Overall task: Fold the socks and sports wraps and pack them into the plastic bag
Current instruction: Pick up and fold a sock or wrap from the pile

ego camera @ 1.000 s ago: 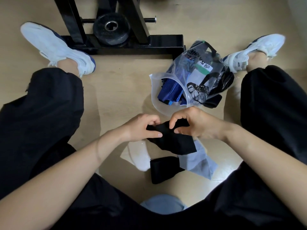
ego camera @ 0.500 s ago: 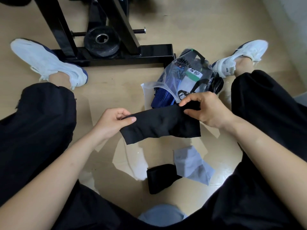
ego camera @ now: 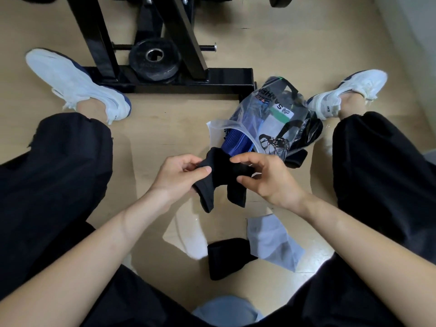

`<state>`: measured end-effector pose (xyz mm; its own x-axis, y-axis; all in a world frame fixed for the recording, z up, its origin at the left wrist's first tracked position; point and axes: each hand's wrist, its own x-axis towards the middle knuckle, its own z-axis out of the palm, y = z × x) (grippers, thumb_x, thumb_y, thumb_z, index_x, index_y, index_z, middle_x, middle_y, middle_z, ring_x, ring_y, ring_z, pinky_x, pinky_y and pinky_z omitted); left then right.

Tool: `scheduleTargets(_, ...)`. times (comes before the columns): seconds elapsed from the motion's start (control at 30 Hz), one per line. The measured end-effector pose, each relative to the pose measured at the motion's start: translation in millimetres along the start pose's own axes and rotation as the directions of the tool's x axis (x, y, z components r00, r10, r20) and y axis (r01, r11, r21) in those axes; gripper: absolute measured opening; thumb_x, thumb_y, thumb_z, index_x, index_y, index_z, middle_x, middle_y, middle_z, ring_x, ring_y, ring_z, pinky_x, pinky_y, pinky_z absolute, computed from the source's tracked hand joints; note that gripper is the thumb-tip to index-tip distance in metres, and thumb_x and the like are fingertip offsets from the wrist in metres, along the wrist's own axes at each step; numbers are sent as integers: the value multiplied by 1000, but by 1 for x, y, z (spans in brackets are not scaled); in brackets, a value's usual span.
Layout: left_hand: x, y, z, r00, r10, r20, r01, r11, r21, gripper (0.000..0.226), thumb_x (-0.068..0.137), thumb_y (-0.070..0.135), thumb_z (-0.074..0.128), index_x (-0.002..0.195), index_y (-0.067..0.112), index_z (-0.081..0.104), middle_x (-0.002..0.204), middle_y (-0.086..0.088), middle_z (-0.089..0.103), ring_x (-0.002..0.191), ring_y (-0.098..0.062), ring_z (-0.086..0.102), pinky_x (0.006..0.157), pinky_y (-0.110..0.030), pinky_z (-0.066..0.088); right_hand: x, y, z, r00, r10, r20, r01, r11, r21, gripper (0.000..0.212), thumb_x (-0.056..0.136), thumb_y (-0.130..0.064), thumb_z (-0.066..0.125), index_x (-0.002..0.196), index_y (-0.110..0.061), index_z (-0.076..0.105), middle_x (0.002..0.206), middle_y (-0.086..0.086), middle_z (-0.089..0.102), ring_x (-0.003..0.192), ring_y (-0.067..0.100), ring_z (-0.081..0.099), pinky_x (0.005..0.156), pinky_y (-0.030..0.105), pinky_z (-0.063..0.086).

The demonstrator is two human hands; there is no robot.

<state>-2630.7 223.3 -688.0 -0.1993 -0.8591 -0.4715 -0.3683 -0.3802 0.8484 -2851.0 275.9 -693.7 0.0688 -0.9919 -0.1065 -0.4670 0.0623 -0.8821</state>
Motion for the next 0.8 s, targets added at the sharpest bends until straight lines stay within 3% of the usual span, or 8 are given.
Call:
scheduleTargets(0.2,-8,0,15,995,56,78,-51,997,-63,12,90,12,73,99,18,74,94,-12,74,81,-15,70,76,-43,64,1,-1,18,1000,12,25,-14,996,92,38,81,1,76,115,-14,69,102,7,70,92,21,66,80,23,52)
scheduleTargets(0.33,-11,-2,20,993,73,97,-65,995,-82,20,88,10,75,106,18,72,99,-12,73,87,-20,72,79,-41,63,1,-2,24,999,35,19,-38,987,153,42,81,2,77,120,-9,66,105,12,69,89,31,67,85,36,56)
scheduleTargets(0.4,-12,-1,20,991,77,106,-67,993,-95,25,89,11,75,113,13,69,102,-11,72,92,-23,72,79,-41,63,0,-4,24,999,52,9,-53,981,184,42,81,1,77,121,-8,66,105,11,70,89,30,68,84,33,56)
scheduleTargets(0.53,-14,0,17,988,97,121,-74,980,-183,10,94,6,66,102,8,72,84,2,69,86,-10,69,81,-41,63,0,-7,20,992,129,-3,-124,961,246,45,80,-11,81,122,-15,66,105,-6,69,91,11,66,83,18,50)
scheduleTargets(0.67,-16,0,15,963,152,223,-114,978,-175,20,96,9,59,108,11,75,101,-6,75,103,-15,71,89,-39,61,1,-7,17,993,119,-16,-113,970,214,47,75,-26,86,118,-23,66,111,-6,70,99,8,65,87,24,52)
scheduleTargets(0.8,-15,2,10,930,187,318,-144,977,-154,34,87,19,54,114,16,74,115,0,75,108,-17,71,91,-32,57,1,-1,14,998,61,-14,-57,983,176,37,79,-11,81,112,-19,68,103,-2,71,95,16,67,82,30,53)
